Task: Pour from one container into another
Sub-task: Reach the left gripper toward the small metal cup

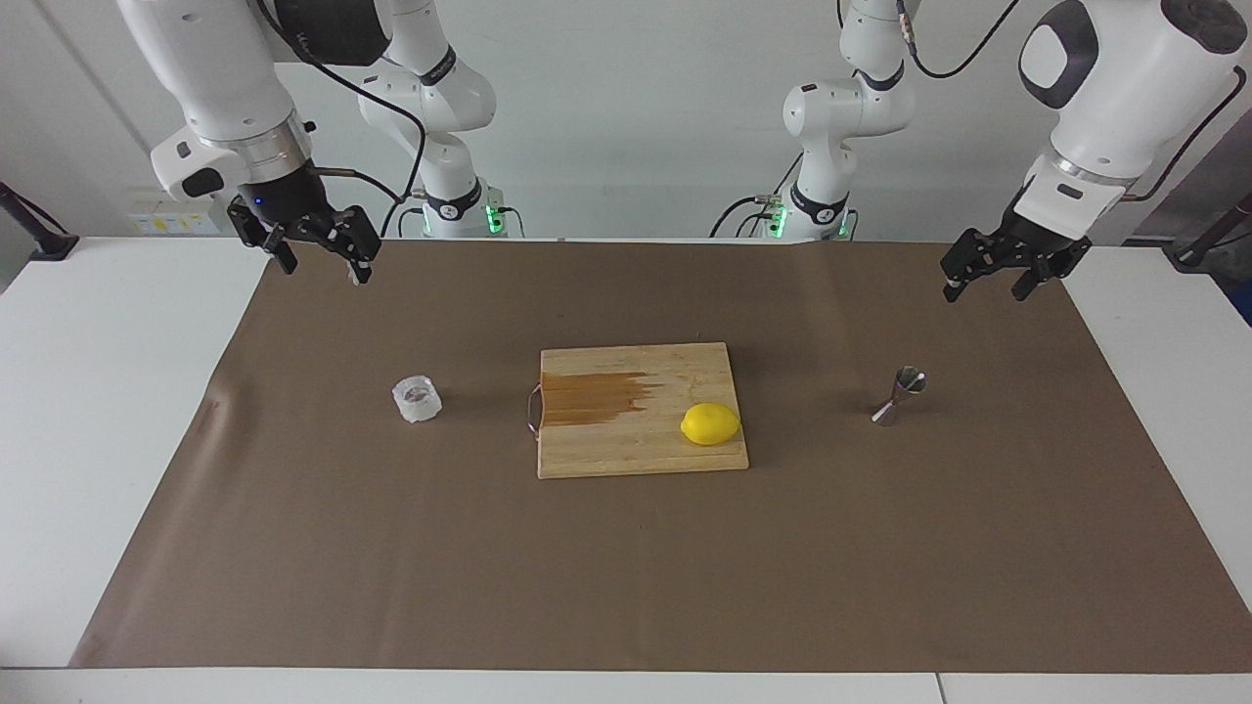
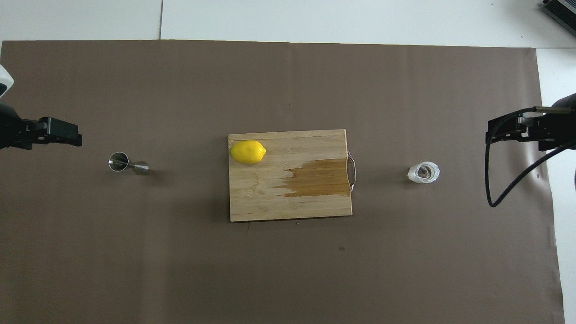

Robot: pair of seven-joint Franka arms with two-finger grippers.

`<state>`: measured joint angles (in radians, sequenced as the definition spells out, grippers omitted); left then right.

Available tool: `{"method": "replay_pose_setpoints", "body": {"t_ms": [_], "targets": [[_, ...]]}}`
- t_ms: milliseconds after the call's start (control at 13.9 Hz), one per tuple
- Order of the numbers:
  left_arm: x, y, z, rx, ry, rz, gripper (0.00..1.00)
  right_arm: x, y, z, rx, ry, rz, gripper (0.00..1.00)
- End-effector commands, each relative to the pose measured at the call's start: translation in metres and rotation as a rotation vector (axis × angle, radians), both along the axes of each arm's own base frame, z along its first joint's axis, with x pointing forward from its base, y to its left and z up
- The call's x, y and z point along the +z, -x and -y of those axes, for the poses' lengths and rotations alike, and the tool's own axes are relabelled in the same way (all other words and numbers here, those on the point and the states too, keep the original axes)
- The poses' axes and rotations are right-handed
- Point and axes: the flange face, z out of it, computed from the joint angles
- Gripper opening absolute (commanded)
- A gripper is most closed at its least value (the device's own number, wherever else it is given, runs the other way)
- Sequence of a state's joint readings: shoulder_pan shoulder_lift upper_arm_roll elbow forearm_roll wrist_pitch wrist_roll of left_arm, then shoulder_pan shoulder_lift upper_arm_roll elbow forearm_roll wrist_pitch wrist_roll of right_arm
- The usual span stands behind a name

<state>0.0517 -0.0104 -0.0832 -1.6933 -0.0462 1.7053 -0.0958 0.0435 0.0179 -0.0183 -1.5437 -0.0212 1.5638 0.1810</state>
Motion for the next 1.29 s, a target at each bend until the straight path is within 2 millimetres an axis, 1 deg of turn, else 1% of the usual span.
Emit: {"method": "replay_pose_setpoints", "body": {"t_ms": [0,72,144,287,359,503,718,790,862,933,1077,1149,1221], "targets": [[-0.038,0.002,-0.017,0.214,0.054,-0.036,1.00,0.002,0.007,0.004,0.007,-0.006,-0.007,1.00],[-0.051,0.001,-0.019,0.309,0.081,-0.070,1.00,0.002,0.007,0.003,0.008,-0.006,-0.007,1.00],[-0.058,0.002,-0.023,0.392,0.091,-0.090,1.00,0.002,0.007,0.003,0.008,-0.006,-0.007,1.00],[-0.082,0.014,-0.035,0.560,0.133,-0.152,1.00,0.002,0.007,0.004,0.007,-0.006,-0.007,1.00],[-0.090,0.016,-0.052,0.655,0.200,-0.186,1.00,0.002,0.007,0.003,0.008,-0.006,-0.007,1.00],[-0.112,0.022,-0.080,0.954,0.376,-0.269,1.00,0.002,0.007,0.004,0.007,-0.008,-0.007,1.00],[-0.144,0.030,-0.083,1.336,0.458,-0.362,1.00,0.002,0.007,0.004,0.005,-0.008,-0.007,1.00],[-0.155,0.039,-0.083,1.466,0.468,-0.360,1.00,0.002,0.007,0.004,0.007,-0.006,-0.007,1.00],[-0.168,0.051,-0.085,1.551,0.517,-0.360,1.00,0.002,0.007,0.004,0.007,-0.006,-0.007,1.00],[-0.179,0.062,-0.086,1.663,0.629,-0.390,1.00,0.002,0.007,0.004,0.007,-0.006,-0.007,1.00],[-0.190,0.073,-0.094,1.847,0.735,-0.476,1.00,0.002,0.007,0.003,0.008,-0.006,-0.007,1.00],[-0.192,0.074,-0.093,1.947,0.782,-0.537,1.00,0.002,0.007,0.004,0.007,-0.006,-0.007,1.00],[-0.195,0.075,-0.090,2.011,0.813,-0.556,1.00,0.002,0.007,0.003,0.008,-0.006,-0.007,1.00]]}}
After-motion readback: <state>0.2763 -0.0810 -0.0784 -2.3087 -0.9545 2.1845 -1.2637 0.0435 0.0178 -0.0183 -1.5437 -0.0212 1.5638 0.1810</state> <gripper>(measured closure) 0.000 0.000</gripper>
